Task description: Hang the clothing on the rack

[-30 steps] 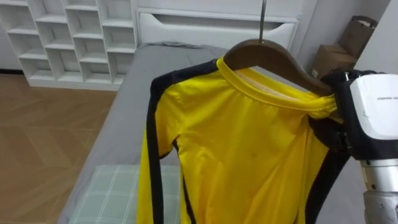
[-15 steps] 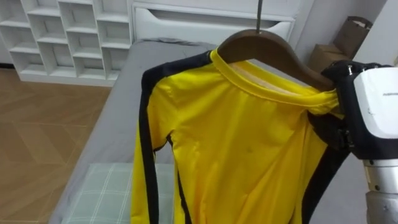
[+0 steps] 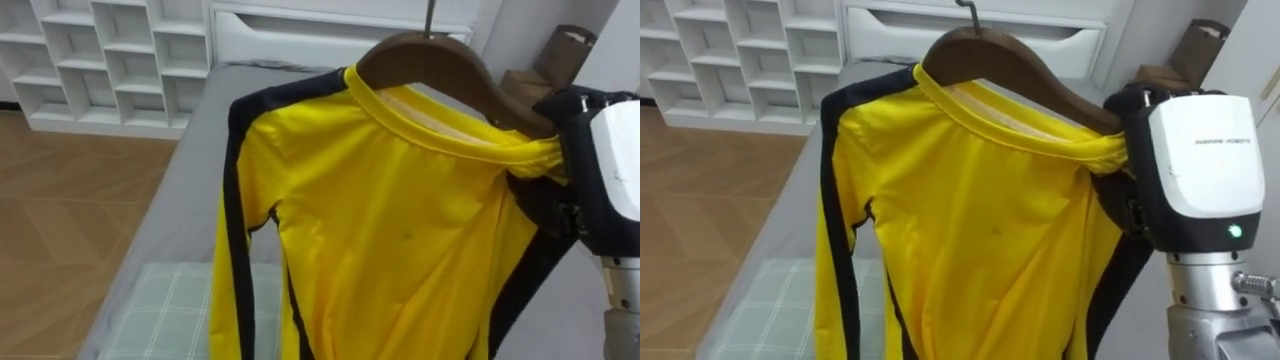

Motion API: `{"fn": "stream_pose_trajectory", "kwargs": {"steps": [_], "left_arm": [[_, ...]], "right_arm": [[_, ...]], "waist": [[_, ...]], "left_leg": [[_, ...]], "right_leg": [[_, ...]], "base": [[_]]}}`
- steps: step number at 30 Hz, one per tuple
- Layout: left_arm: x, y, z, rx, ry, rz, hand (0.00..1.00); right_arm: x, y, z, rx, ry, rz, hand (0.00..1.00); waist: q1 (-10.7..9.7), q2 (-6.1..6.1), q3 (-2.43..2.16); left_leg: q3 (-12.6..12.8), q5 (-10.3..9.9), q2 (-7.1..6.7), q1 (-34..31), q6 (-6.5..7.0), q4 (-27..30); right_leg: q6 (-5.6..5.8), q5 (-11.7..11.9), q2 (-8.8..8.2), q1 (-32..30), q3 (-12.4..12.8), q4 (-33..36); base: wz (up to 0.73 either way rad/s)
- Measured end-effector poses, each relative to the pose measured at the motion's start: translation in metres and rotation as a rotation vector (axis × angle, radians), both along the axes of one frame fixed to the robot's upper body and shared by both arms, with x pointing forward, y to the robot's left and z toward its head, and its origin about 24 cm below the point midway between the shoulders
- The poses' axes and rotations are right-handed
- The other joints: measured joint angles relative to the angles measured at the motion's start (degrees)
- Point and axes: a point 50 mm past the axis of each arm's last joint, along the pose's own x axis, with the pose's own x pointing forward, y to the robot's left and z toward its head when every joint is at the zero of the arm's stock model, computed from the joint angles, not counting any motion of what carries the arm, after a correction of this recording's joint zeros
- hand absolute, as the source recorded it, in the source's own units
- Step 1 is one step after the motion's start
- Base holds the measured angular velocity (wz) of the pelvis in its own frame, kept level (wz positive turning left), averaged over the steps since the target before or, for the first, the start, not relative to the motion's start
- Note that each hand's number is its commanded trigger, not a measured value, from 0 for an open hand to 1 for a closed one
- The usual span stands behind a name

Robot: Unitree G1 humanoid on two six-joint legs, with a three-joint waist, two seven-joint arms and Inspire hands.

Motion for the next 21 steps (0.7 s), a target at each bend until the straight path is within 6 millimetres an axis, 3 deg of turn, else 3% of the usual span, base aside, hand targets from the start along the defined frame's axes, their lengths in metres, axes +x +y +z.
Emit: {"fn": "stream_pose_trajectory", "kwargs": {"steps": [6, 11, 13, 15, 17, 19, 20, 21], "left_arm": [[-0.004, 0.0, 0.0, -0.019, 0.01, 0.007, 0.0], [-0.006, 0.004, 0.001, -0.017, -0.009, 0.041, 0.0], [-0.006, 0.006, 0.002, -0.027, -0.006, 0.037, 0.0], [-0.003, 0.011, 0.003, -0.018, -0.012, 0.035, 0.0], [-0.001, 0.015, 0.005, -0.009, -0.017, 0.031, 0.0], [0.002, 0.019, 0.007, 0.004, -0.024, 0.026, 0.0], [0.001, 0.021, 0.008, 0.013, -0.027, 0.033, 0.0], [0.001, 0.023, 0.008, 0.02, -0.03, 0.047, 0.0]], "right_arm": [[-0.004, -0.003, -0.005, -0.012, 0.022, -0.011, 1.0], [-0.012, -0.015, 0.005, -0.041, -0.015, -0.057, 1.0], [-0.014, -0.02, 0.008, -0.04, -0.028, -0.082, 1.0], [-0.014, -0.021, 0.009, -0.038, -0.027, -0.088, 1.0], [-0.014, -0.02, 0.008, -0.047, -0.028, -0.085, 1.0], [-0.014, -0.019, 0.008, -0.06, -0.028, -0.085, 1.0], [-0.014, -0.018, 0.009, -0.064, -0.029, -0.082, 1.0], [-0.014, -0.018, 0.008, -0.077, -0.03, -0.084, 1.0]], "waist": [[-0.5, -0.09, 0.33], [-3.3, -0.58, 0.34], [-3.9, -0.64, 0.4], [-4.2, -1.0, 0.54], [-4.0, -1.01, 0.85], [-3.1, -1.28, 0.74], [-2.0, -1.31, 0.77], [-1.0, -1.2, 0.82]], "left_leg": [[1.3, -0.4, 0.13, 0.7, 0.06, -0.1], [3.2, -0.7, 0.08, -0.3, 0.24, 0.1], [4.6, -0.7, 0.11, -0.2, 0.27, 0.2], [8.1, -0.8, 0.32, 0.3, 0.2, 0.1], [11.3, -1.7, 0.94, 0.8, 0.08, 0.1], [16.0, -2.1, 1.21, 0.9, -0.17, 0.1], [20.3, -2.5, 1.57, 1.2, -0.42, 0.2], [24.3, -3.0, 2.0, 1.4, -0.64, 0.6]], "right_leg": [[0.04, 0.0, 0.08, -0.2, 0.8, 0.7], [0.25, 0.2, 0.5, -2.1, 3.4, 1.2], [0.27, 0.2, 0.92, -2.7, 4.5, 1.9], [0.11, 0.5, 1.64, -4.4, 6.7, 3.0], [-0.05, 0.9, 2.37, -5.8, 7.0, 3.8], [-0.66, 1.3, 2.72, -8.2, 4.9, 4.9], [-2.12, 2.3, 2.12, -9.2, -1.8, 4.8], [-3.2, 3.4, 1.65, -9.5, -10.1, 3.6]], "base": [[-0.11], [-0.23], [-0.38], [-0.68], [-0.92], [-1.29], [-1.71], [-1.72]]}}
